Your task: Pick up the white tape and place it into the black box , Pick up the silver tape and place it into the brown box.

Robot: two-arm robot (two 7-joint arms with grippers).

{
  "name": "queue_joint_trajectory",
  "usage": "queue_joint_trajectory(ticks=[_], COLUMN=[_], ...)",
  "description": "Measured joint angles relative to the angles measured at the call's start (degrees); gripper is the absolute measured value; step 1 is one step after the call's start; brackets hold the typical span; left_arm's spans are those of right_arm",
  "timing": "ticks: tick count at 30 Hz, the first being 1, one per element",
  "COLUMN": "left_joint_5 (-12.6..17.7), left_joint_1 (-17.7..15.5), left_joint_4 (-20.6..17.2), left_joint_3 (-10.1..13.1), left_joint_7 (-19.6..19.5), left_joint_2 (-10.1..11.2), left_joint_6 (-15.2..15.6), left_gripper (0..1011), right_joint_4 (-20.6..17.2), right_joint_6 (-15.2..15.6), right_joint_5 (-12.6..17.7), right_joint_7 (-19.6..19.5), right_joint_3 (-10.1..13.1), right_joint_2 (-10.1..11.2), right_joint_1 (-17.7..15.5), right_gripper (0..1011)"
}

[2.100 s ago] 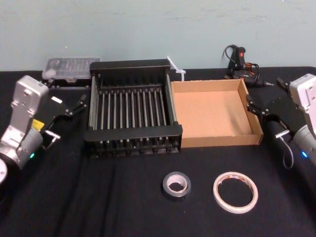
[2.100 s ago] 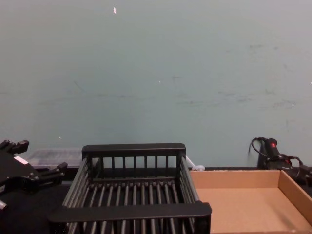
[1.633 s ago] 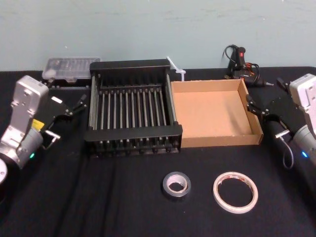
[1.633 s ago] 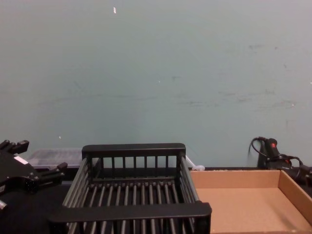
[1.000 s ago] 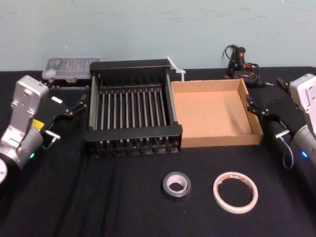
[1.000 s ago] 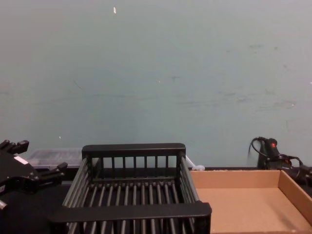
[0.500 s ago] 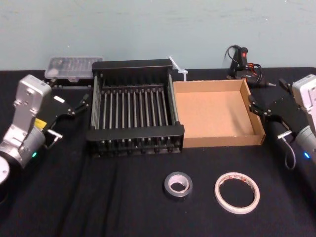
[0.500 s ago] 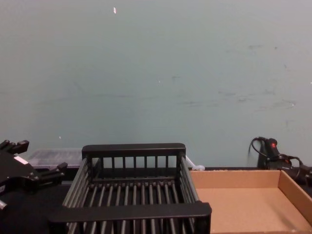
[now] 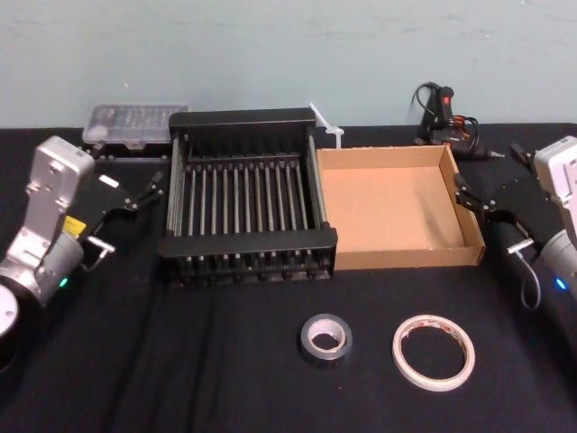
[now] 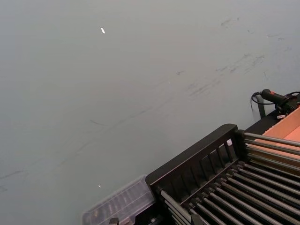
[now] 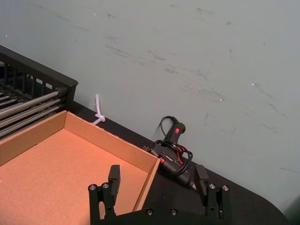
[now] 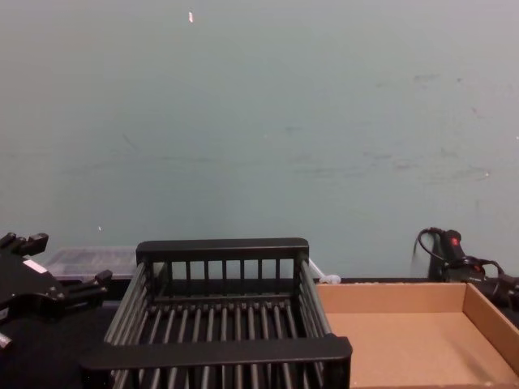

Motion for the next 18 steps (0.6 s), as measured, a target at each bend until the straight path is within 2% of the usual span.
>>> queue_joint_trajectory(ticks=[6,18], left_joint_5=[0.0,0.0], left_joint_1=[0.0,0.0], left_joint_4=[0.0,0.0], left_joint_3=[0.0,0.0], left_joint_7=[0.0,0.0], left_joint_2=[0.0,0.0], left_joint_6=[0.0,0.0], left_gripper=[1001,1001], right_joint_4=[-0.2,-2.7], right_joint_6=[0.0,0.5], right_joint_5=[-0.2,-0.6], right_joint_7=[0.0,2.2], right_joint_3=[0.2,2.4], right_joint_2=[0.0,0.2], right_joint_1=[-0.2,-1.9], right_gripper=[1002,1002])
